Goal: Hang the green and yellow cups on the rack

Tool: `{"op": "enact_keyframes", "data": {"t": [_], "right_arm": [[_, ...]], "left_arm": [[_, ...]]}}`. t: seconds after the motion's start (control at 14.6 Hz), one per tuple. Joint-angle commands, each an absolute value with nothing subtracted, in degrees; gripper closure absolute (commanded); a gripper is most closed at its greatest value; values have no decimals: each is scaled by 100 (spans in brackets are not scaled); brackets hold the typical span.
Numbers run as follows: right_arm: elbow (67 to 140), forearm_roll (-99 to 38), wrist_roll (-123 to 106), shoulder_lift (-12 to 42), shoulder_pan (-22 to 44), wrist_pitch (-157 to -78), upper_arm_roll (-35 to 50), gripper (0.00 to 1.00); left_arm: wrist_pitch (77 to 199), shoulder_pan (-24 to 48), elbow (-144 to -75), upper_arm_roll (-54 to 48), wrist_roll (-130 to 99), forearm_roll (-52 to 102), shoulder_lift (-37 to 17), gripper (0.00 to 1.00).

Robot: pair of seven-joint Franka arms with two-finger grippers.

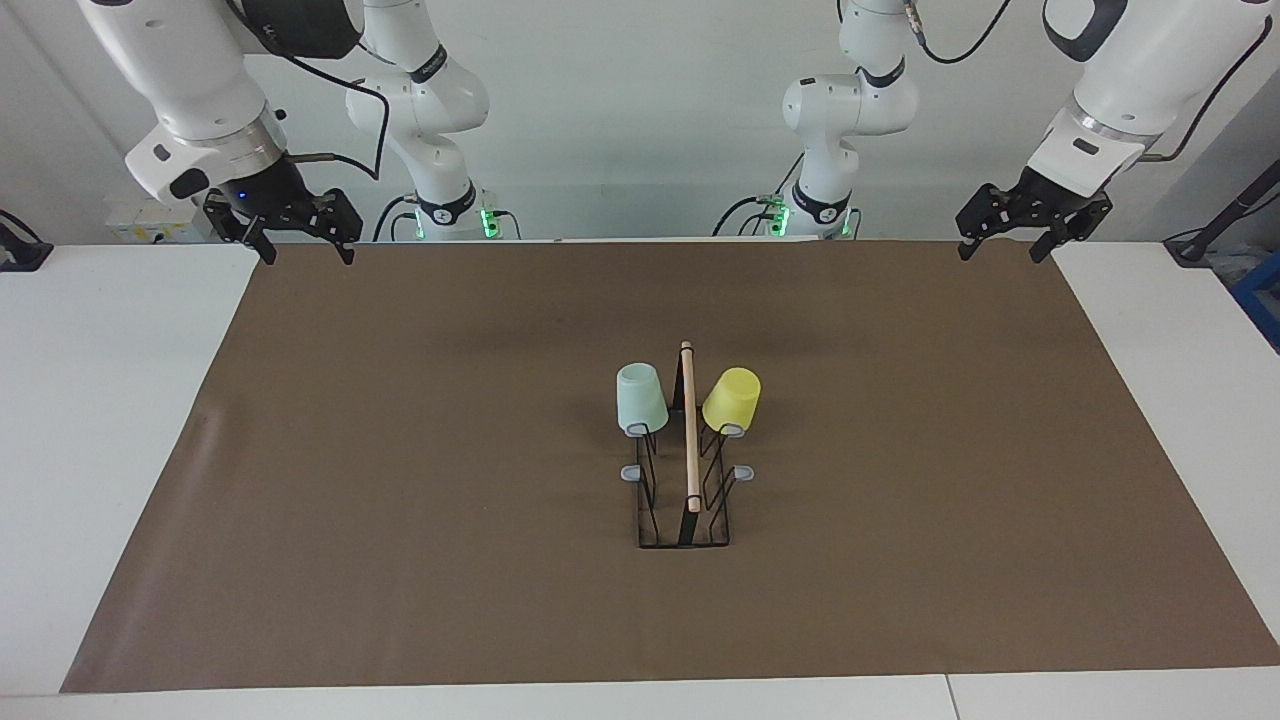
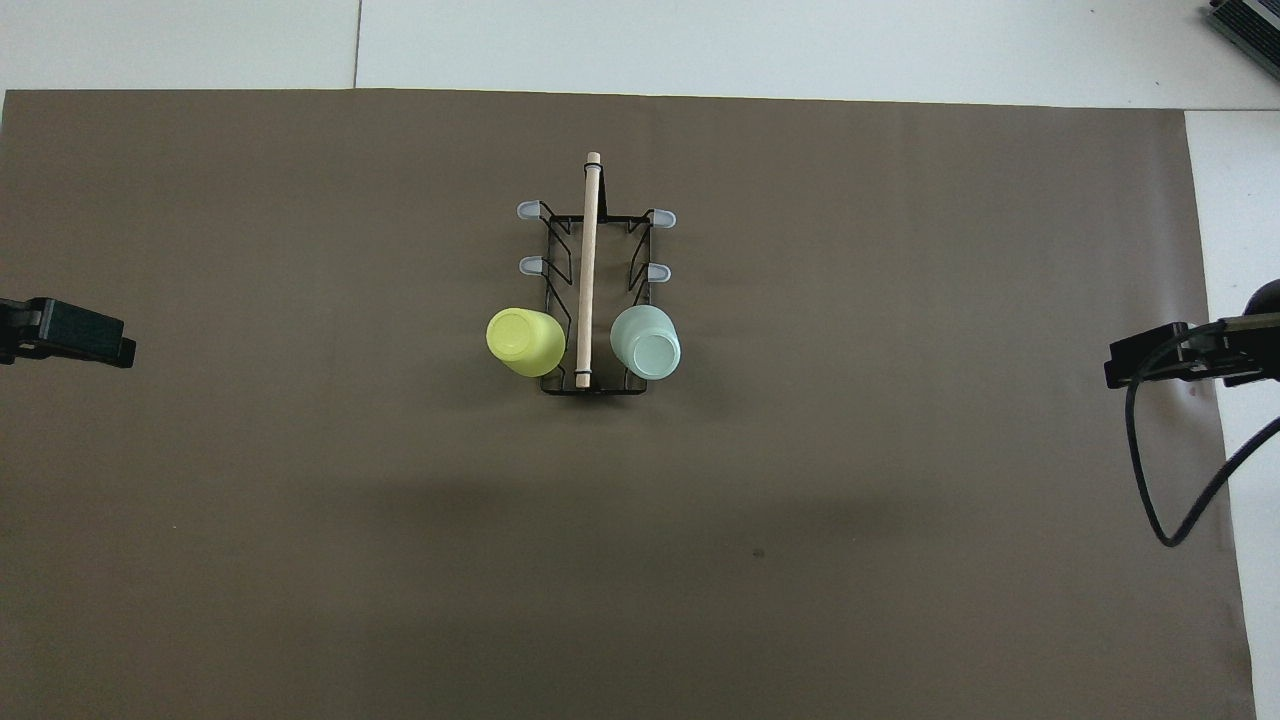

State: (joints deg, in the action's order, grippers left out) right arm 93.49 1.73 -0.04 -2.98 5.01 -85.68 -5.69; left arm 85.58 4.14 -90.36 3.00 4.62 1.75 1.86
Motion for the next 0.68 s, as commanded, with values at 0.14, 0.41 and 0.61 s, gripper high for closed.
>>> {"op": "enact_keyframes", "data": {"t": [0.14,0.41,0.61], "right_arm": [[9255,167,26,-255,466,-8499,-589,0],[9264,167,26,-255,466,-8499,-589,0],[9255,167,26,-246,466,-8499,-589,0]], "left_arm": [[8569,195,-9229,133,554,211,352,0],[8569,97,-9229,-18,554,211,352,0],[8569,140,-9229,9,545,220,360,0]]}}
